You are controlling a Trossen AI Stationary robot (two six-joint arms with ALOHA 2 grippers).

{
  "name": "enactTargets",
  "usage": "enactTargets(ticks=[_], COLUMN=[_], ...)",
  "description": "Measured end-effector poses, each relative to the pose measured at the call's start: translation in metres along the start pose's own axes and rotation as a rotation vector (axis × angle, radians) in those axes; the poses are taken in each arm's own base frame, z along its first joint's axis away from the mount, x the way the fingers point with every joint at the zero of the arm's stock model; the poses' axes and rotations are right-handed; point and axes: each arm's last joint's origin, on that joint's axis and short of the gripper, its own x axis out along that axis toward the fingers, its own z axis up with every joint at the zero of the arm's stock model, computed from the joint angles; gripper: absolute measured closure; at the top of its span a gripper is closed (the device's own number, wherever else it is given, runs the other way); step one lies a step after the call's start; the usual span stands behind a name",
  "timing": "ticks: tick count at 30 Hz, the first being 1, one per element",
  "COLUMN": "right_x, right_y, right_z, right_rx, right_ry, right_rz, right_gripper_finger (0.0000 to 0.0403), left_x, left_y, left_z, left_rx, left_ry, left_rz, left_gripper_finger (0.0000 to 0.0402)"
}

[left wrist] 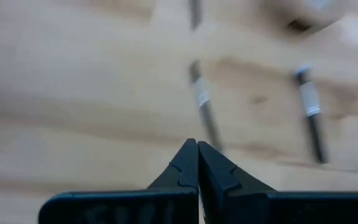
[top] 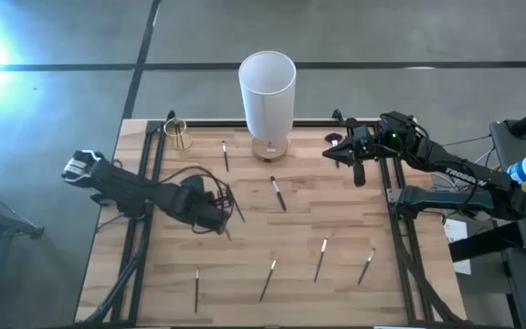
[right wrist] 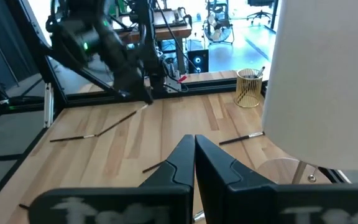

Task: Pick & Place Makeup Brushes
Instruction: Put the eyeshadow brush into the makeup holder

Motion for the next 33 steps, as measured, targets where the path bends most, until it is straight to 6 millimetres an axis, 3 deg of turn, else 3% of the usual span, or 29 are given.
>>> enactTargets(ticks=[5, 9, 17, 21, 26, 33], right_x=[0.0, 0.0, -0.001, -0.002, -0.003, -0.004], right_y=[-0.001, -0.002, -0.003, -0.004, -0.005, -0.006], right_z=[0.003, 0.009, 0.019, 0.023, 0.026, 0.028], right_rx=[-0.005, -0.024, -0.062, -0.074, -0.101, -0.103], right_ry=[-0.026, -0.081, -0.188, -0.224, -0.255, -0.283], right_rz=[-0.019, -0.068, -0.143, -0.192, -0.233, -0.275], right_gripper_finger=[0.0394, 0.0394, 0.0394, 0.0394, 0.0394, 0.0394], left_x=[-0.021, -0.032, -0.037, -0.017, 0.028, 0.08], left_y=[-0.021, -0.026, 0.002, 0.014, 0.024, 0.049], left_z=[0.029, 0.067, 0.159, 0.2, 0.242, 0.265], left_rx=[0.122, 0.211, 0.309, 0.342, 0.342, 0.354], left_ry=[-0.196, -0.359, -0.66, -0.735, -0.799, -0.836], left_rz=[-0.095, -0.106, 0.126, 0.29, 0.296, 0.435], left_gripper_finger=[0.0401, 0.0401, 0.0401, 0.0401, 0.0401, 0.0402])
